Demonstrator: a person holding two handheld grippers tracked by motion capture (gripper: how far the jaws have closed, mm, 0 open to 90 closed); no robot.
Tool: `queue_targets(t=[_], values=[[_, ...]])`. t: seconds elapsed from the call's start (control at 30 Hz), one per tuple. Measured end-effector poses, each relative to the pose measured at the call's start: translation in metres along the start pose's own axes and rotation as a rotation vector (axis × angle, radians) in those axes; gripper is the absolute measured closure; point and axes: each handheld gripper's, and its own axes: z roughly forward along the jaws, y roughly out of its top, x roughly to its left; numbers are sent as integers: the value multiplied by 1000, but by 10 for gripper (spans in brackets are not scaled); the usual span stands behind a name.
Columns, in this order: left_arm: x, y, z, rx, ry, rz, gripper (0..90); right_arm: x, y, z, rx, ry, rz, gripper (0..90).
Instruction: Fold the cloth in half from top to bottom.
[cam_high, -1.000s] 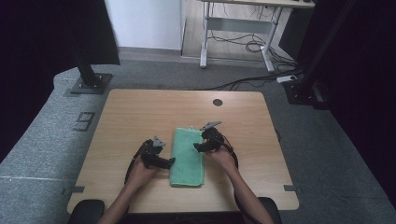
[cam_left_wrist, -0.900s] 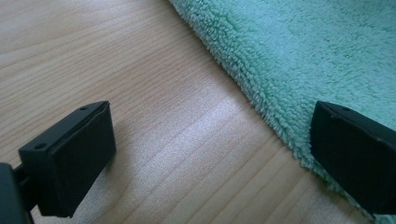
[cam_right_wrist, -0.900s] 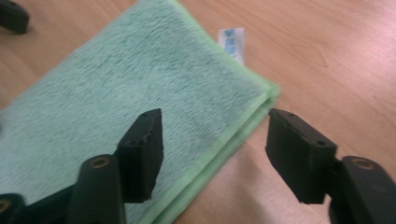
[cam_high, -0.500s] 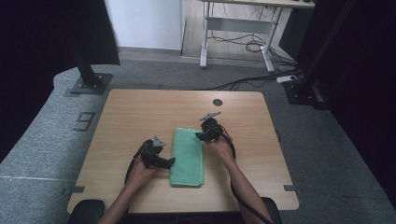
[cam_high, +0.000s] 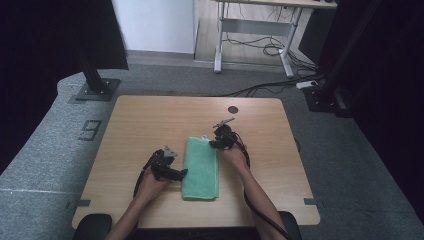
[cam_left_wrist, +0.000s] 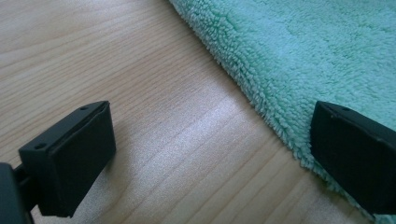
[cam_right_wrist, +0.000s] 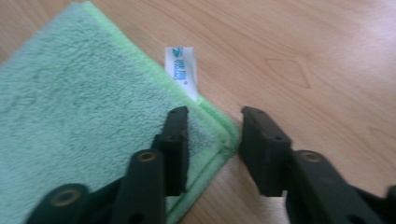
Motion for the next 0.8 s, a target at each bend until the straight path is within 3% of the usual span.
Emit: queue_targets(t=[0.1, 0.17, 0.27, 0.57, 0.8], values=[[-1, 0, 0, -3, 2, -6, 10, 1, 0, -1, 8, 25, 9, 777], [-1, 0, 0, -3, 2, -6, 10, 4, 1, -1, 15, 22, -12, 825], [-1, 0, 0, -4, 3, -9, 11, 7, 3, -3, 14, 7, -36, 835], [-1, 0, 0, -2, 6, -8, 10, 10, 8, -25, -49, 48, -33, 836], [-1, 0, 0, 0, 8, -8, 10, 27, 8, -44, -97, 78, -103, 835]])
